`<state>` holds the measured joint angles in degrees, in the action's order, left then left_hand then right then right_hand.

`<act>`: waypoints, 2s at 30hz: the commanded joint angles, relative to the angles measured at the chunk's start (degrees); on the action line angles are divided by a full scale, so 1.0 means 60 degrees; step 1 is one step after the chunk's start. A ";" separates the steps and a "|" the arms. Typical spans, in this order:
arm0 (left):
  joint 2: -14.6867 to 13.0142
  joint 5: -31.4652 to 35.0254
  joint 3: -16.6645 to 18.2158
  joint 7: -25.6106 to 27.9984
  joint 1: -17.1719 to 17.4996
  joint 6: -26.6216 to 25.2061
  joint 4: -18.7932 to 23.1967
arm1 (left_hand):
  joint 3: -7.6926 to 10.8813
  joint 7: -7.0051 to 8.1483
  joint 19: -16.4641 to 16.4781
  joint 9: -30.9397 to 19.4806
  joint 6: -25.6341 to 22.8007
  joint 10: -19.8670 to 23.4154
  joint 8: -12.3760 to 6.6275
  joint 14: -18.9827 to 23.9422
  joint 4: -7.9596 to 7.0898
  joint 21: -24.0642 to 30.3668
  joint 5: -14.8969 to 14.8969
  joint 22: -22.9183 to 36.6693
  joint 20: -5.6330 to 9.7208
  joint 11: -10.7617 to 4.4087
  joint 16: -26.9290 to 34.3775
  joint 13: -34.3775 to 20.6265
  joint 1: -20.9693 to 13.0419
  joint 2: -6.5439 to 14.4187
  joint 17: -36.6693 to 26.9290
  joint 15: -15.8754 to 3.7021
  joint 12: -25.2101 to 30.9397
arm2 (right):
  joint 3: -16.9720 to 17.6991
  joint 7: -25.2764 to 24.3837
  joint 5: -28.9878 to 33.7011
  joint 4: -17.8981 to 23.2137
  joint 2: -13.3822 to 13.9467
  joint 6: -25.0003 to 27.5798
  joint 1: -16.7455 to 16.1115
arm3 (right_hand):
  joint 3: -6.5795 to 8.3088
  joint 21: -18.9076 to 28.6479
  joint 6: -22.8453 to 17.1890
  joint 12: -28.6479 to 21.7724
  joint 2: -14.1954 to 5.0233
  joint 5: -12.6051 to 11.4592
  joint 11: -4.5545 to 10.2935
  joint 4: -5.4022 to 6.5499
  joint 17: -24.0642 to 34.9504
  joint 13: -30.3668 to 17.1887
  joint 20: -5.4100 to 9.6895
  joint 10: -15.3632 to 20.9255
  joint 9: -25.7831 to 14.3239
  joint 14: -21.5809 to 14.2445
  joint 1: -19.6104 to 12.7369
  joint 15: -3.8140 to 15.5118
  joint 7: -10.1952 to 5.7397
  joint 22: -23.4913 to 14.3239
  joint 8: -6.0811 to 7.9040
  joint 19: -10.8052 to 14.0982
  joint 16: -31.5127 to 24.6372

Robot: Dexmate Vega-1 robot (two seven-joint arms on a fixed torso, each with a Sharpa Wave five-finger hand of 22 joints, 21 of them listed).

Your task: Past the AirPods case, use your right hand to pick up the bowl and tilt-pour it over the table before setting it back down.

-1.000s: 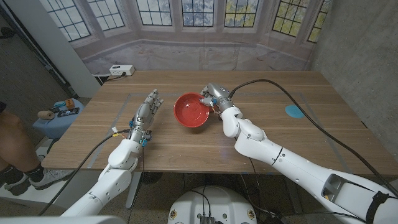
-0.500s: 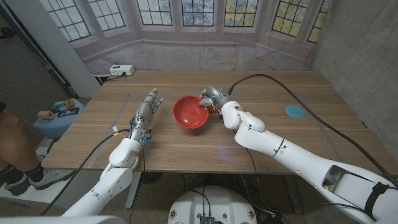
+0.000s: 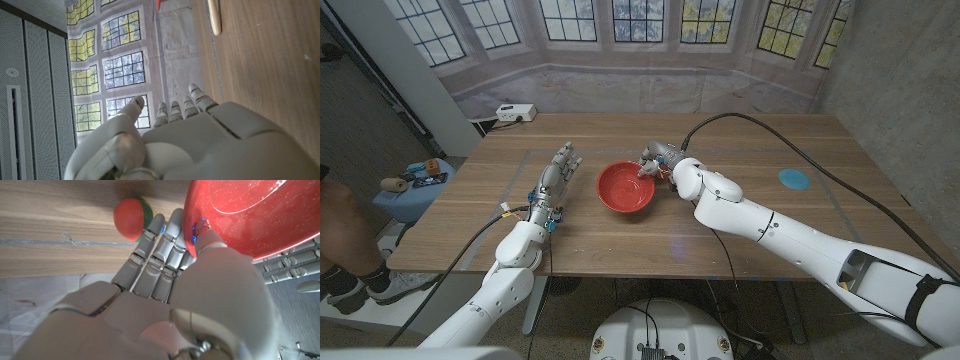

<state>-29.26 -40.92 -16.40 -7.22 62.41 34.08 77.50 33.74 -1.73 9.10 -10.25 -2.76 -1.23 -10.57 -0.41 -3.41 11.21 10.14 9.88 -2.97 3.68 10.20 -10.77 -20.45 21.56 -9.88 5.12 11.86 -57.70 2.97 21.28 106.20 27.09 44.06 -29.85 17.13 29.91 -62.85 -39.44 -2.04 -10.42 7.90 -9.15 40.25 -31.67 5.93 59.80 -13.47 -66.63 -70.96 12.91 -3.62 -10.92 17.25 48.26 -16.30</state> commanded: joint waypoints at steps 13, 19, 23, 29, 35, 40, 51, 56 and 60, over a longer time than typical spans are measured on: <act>0.0170 -0.0177 -0.0027 -0.0299 -0.0249 0.0077 -0.0462 | 0.0075 0.0007 0.0055 -0.0022 -0.0079 0.0033 -0.0015 0.0040 0.0015 0.0004 0.0063 0.0030 -0.0050 0.0017 0.0008 -0.0039 0.2463 -0.2360 -0.0001 0.0053 0.0003 | -0.0962 0.1089 -0.0425 -0.0234 0.0029 0.0852 0.1150 | -0.0008 0.0115 -0.0046 -0.0017 0.0026 -0.0049 -0.0067 0.0021 0.0047 0.0000 0.0108 0.0140 -0.0048 -0.0054 -0.0092 0.0077 0.0104 0.0011 0.0023 -0.0011 0.0074; 0.0215 -0.0204 -0.0033 -0.0343 -0.0291 0.0099 -0.0535 | 0.0079 0.0013 0.0055 -0.0022 -0.0079 0.0032 -0.0015 0.0042 0.0016 0.0005 0.0063 0.0030 -0.0049 0.0018 0.0009 -0.0039 0.2463 -0.2359 -0.0001 0.0049 0.0002 | -0.1107 0.1217 -0.0563 -0.0321 -0.0012 0.0968 0.1345 | -0.0001 0.0132 -0.0042 -0.0016 0.0035 -0.0053 -0.0063 0.0007 0.0058 -0.0010 0.0101 0.0140 -0.0051 -0.0058 -0.0117 0.0089 0.0103 0.0014 0.0009 -0.0016 0.0103; 0.0237 -0.0213 -0.0038 -0.0367 -0.0307 0.0115 -0.0580 | 0.0083 0.0008 0.0055 -0.0022 -0.0083 0.0032 -0.0017 0.0040 0.0017 0.0005 0.0063 0.0030 -0.0050 0.0021 0.0008 -0.0039 0.2462 -0.2359 -0.0001 0.0050 0.0002 | -0.1213 0.1318 -0.0661 -0.0366 0.0018 0.0919 0.1463 | 0.0007 0.0148 -0.0030 -0.0002 0.0036 -0.0057 -0.0067 0.0007 0.0065 -0.0001 0.0094 0.0133 -0.0053 -0.0060 -0.0126 0.0082 0.0112 0.0016 -0.0005 -0.0015 0.0132; 0.0262 -0.0196 -0.0048 -0.0357 -0.0313 0.0130 -0.0596 | 0.0088 0.0003 0.0057 -0.0022 -0.0082 0.0026 -0.0016 0.0040 0.0019 0.0006 0.0063 0.0030 -0.0051 0.0019 0.0008 -0.0039 0.2462 -0.2358 0.0000 0.0046 -0.0001 | -0.1305 0.1312 -0.0757 -0.0429 0.0006 0.0980 0.1534 | -0.0003 0.0163 -0.0030 -0.0006 0.0032 -0.0056 -0.0067 0.0023 0.0083 -0.0025 0.0091 0.0131 -0.0058 -0.0087 -0.0110 0.0071 0.0116 0.0018 -0.0018 -0.0032 0.0148; 0.0257 -0.0226 -0.0047 -0.0334 -0.0294 0.0074 -0.0535 | 0.0094 0.0000 0.0053 -0.0022 -0.0079 0.0031 -0.0014 0.0040 0.0021 0.0005 0.0063 0.0030 -0.0057 0.0014 0.0008 -0.0039 0.2462 -0.2358 0.0000 0.0037 0.0001 | -0.1364 0.1283 -0.0836 -0.0488 0.0034 0.0942 0.1563 | -0.0009 0.0174 -0.0028 0.0002 0.0031 -0.0054 -0.0046 0.0025 0.0101 -0.0029 0.0092 0.0123 -0.0062 -0.0087 -0.0114 0.0079 0.0092 0.0019 -0.0031 -0.0047 0.0165; 0.0262 -0.0198 -0.0057 -0.0323 -0.0288 0.0087 -0.0526 | 0.0099 0.0001 0.0044 -0.0022 -0.0079 0.0021 -0.0015 0.0039 0.0023 0.0002 0.0063 0.0030 -0.0067 0.0005 0.0007 -0.0039 0.2461 -0.2357 0.0000 0.0045 -0.0004 | -0.1422 0.1269 -0.0872 -0.0477 0.0057 0.0918 0.1581 | -0.0020 0.0180 -0.0027 0.0003 0.0032 -0.0051 -0.0074 0.0036 0.0102 -0.0047 0.0085 0.0114 -0.0066 -0.0046 -0.0096 0.0071 0.0084 0.0020 -0.0043 -0.0083 0.0213; 0.0245 -0.0183 -0.0036 -0.0254 -0.0189 0.0112 -0.0441 | 0.0110 0.0007 0.0048 -0.0022 -0.0081 0.0025 -0.0015 0.0042 0.0029 0.0004 0.0062 0.0030 -0.0066 0.0029 0.0008 -0.0039 0.2458 -0.2356 0.0001 0.0041 -0.0003 | -0.1465 0.1213 -0.0898 -0.0409 0.0114 0.0842 0.1560 | -0.0092 0.0181 0.0302 0.0093 -0.0006 -0.0030 -0.0078 0.0110 0.0092 -0.0076 0.0054 -0.0088 -0.0079 0.0048 0.0037 0.0051 0.0075 0.0024 -0.0202 -0.0205 0.0317; 0.0237 -0.0181 -0.0044 -0.0282 -0.0192 0.0114 -0.0447 | 0.0116 0.0006 0.0049 -0.0022 -0.0077 0.0024 -0.0013 0.0039 0.0034 0.0005 0.0061 0.0030 -0.0060 0.0019 0.0006 -0.0039 0.2456 -0.2356 0.0002 0.0041 -0.0003 | -0.1459 0.1145 -0.0893 -0.0373 0.0135 0.0837 0.1505 | -0.0154 0.0166 0.0500 0.0279 -0.0036 -0.0009 -0.0180 0.0137 0.0111 0.0091 -0.0007 -0.0260 -0.0085 0.0218 0.0109 -0.0011 0.0146 0.0027 -0.0308 -0.0310 0.0381; 0.0231 -0.0190 -0.0053 -0.0306 -0.0193 0.0100 -0.0439 | 0.0119 0.0015 0.0046 -0.0022 -0.0079 0.0027 -0.0014 0.0042 0.0037 0.0004 0.0060 0.0030 -0.0071 0.0018 0.0007 -0.0039 0.2454 -0.2357 0.0002 0.0041 -0.0002 | -0.1460 0.1121 -0.0893 -0.0316 0.0175 0.0810 0.1467 | -0.0213 0.0165 0.0643 0.0423 -0.0045 0.0004 -0.0210 0.0151 0.0127 0.0215 -0.0044 -0.0403 -0.0086 0.0296 0.0162 -0.0029 0.0213 0.0030 -0.0386 -0.0351 0.0395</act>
<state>-27.73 -42.12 -16.69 -8.91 61.08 34.75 74.65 33.99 -1.73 9.10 -10.25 -2.76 -1.23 -10.57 -0.41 -3.15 11.21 10.14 9.88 -2.97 3.68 10.20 -10.77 -20.45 21.55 -9.88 5.11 11.86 -66.33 10.24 16.03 103.65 27.71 49.22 -20.53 16.18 30.78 -59.46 -37.36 -2.35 -10.33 6.76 -8.21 40.83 -30.65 5.66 57.96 -13.83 -65.44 -70.55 12.71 -2.38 -10.67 15.14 46.48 -14.08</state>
